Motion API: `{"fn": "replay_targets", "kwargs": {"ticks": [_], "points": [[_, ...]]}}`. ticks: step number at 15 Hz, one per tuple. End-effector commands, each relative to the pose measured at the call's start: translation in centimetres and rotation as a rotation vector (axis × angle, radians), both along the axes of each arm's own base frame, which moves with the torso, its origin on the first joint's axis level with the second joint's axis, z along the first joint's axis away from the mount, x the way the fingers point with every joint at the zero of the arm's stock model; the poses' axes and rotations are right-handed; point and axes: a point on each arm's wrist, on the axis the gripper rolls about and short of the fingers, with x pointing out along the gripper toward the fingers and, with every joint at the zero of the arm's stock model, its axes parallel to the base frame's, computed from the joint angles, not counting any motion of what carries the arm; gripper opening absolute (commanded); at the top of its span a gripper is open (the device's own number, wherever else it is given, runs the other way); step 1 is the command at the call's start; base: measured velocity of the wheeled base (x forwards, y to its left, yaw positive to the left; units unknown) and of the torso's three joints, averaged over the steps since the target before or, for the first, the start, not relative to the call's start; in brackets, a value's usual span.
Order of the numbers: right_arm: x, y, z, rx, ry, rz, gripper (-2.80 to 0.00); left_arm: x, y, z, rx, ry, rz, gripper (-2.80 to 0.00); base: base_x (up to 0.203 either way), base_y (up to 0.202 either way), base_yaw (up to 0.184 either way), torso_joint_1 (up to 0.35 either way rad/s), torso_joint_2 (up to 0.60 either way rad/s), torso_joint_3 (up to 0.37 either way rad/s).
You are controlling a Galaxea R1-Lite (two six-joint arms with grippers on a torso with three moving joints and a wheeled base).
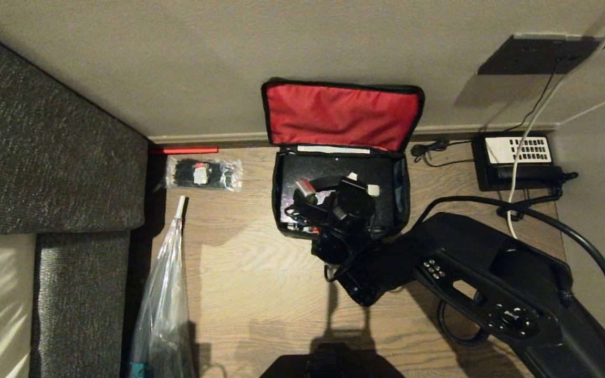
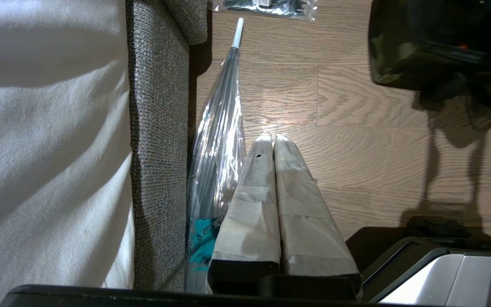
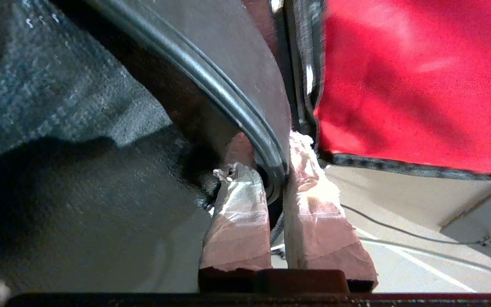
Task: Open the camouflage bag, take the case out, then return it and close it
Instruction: Grip the handle, then lift the black box
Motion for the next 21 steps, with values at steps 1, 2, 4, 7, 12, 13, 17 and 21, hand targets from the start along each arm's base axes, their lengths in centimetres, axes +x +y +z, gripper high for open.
{"fn": "replay_targets", "kwargs": {"ticks": [1,2,4,7,12,13,17,21], "points": [[-1.4,0.8,1.3,0.034,-0.028,0.013,-2.80,0.0,0.0,-0.1,0.000,0.001,0.001,-2.80,0.000,0.000,0.000,0.000,0.00,0.000],[-1.6,0.7,1.5,0.046,-0.039,0.014,-2.80,0.0,0.0,-0.1,0.000,0.001,0.001,-2.80,0.000,0.000,0.000,0.000,0.00,0.000],[-1.7,0.5,2.4,0.064,-0.063,0.013,-2.80,0.0,0.0,-0.1,0.000,0.001,0.001,-2.80,0.000,0.000,0.000,0.000,0.00,0.000],[-1.6,0.6,2.9,0.102,-0.092,0.006,-2.80,0.0,0.0,-0.1,0.001,0.001,0.001,-2.80,0.000,0.000,0.000,0.000,0.00,0.000],[-2.9,0.9,4.7,0.119,-0.109,0.029,-2.80,0.0,0.0,-0.1,0.001,0.001,0.001,-2.80,0.000,0.000,0.000,0.000,0.00,0.000],[-3.4,1.2,5.0,0.126,-0.112,0.043,-2.80,0.0,0.0,-0.1,0.001,0.001,0.001,-2.80,0.000,0.000,0.000,0.000,0.00,0.000],[-5.4,2.4,6.3,0.146,-0.125,0.090,-2.80,0.0,0.0,-0.1,0.000,0.001,0.001,-2.80,0.000,0.000,0.000,0.000,0.00,0.000],[-6.9,2.8,7.3,0.145,-0.123,0.119,-2.80,0.0,0.0,-0.1,0.001,0.001,0.001,-2.80,0.000,0.000,0.000,0.000,0.00,0.000]]}}
